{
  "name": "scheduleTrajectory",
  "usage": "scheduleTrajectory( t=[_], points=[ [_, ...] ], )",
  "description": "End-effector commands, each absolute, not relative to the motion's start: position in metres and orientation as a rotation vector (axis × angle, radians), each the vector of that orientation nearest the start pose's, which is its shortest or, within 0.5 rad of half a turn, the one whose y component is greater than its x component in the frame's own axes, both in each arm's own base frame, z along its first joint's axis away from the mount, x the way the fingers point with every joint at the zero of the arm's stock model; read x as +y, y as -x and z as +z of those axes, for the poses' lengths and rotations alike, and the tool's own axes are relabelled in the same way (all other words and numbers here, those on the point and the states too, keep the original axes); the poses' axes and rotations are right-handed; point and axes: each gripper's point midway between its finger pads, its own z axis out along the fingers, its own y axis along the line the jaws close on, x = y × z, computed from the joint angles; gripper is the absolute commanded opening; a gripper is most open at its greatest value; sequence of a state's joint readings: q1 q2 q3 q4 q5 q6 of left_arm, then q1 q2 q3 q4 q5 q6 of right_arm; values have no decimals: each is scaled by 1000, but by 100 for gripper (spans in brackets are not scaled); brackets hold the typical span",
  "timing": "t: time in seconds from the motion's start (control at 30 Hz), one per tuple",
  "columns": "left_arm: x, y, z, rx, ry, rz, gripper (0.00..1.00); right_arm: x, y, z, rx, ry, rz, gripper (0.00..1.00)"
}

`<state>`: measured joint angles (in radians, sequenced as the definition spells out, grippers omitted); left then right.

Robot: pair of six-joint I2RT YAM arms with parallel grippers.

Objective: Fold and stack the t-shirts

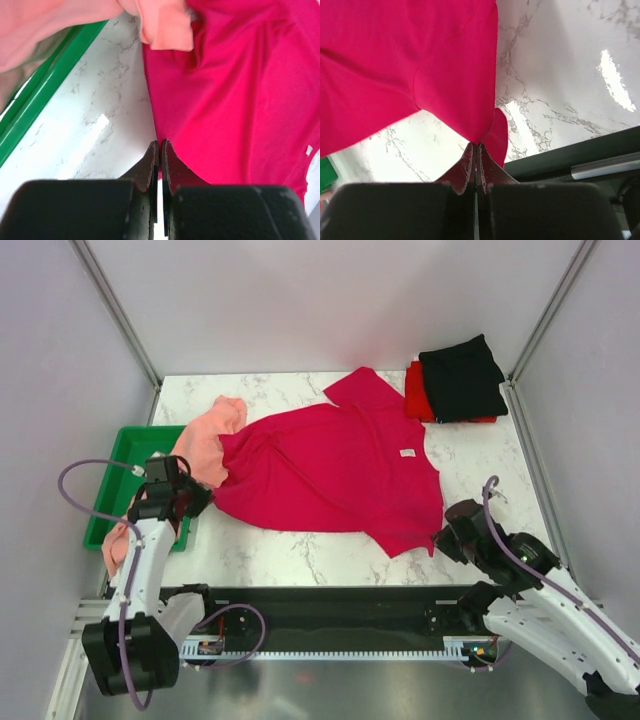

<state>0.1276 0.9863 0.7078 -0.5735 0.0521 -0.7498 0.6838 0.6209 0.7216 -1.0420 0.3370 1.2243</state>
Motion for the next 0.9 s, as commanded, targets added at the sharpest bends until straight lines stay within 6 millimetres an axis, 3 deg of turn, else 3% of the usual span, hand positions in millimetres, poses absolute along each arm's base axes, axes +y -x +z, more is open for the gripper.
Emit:
scheduleTrajectory(
  t=[0.0,0.13,0.37,0.57,0.7,0.87],
  points=[
    [3,-254,152,2199,980,-330,2,65,-142,156,2276,-874,313,0],
    [11,-244,175,2151,971,-298,2,51,-141,178,2199,-912,317,0],
    [9,-227,184,2140,974,-300,2,32,-138,203,2095,-960,309,0],
    [5,-219,174,2169,970,-308,2,27,-140,205,2077,-945,282,0],
    [6,-226,158,2228,945,-299,2,46,-160,195,2129,-872,238,0],
    [13,-248,158,2261,920,-269,2,53,-196,219,2046,-806,166,0]
  ],
)
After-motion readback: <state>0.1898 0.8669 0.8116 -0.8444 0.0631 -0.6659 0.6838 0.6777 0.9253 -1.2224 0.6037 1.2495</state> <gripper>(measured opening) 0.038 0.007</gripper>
